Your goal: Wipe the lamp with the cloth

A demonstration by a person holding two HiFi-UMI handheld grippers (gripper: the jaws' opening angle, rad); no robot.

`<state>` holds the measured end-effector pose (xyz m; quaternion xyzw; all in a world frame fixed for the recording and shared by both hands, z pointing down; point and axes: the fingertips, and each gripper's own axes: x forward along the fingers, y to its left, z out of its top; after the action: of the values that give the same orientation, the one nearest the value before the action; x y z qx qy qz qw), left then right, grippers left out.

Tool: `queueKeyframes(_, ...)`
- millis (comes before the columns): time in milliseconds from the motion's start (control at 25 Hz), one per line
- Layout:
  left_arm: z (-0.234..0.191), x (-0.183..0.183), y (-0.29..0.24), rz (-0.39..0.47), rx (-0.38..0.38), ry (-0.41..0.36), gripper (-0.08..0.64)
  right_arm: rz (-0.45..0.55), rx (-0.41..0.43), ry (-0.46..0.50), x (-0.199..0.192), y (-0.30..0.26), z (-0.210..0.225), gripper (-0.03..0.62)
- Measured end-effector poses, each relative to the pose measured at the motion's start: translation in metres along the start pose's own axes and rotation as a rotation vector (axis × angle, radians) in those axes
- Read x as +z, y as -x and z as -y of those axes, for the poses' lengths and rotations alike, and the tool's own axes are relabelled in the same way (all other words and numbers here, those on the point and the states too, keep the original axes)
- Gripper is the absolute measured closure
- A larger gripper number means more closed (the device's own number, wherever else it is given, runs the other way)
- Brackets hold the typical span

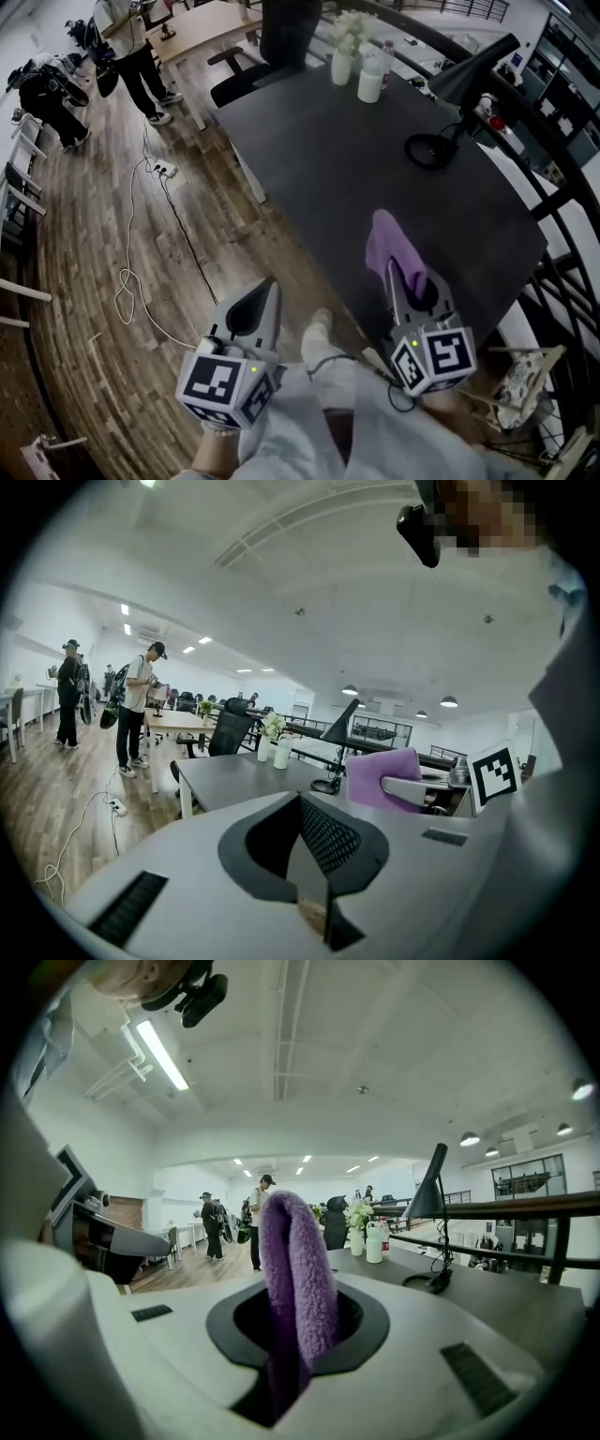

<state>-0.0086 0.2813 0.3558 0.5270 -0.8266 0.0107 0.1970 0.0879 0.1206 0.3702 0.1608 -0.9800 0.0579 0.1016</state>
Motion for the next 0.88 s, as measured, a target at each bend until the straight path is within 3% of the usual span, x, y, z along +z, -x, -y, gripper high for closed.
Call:
queueKeyframes(560,-0.016,0.055,-0.118,-0.072,-0.106,-0.038,0.548,-0.006,-0.118,-0.050,0.025,-0.086,0.071,0.541)
queueKeyframes(880,-0.001,0.057,-0.173,-0.149,-0.190,-0.089,0.548,-0.018,-0.169,-0.123,0.013,-0.102,0.107,0.541)
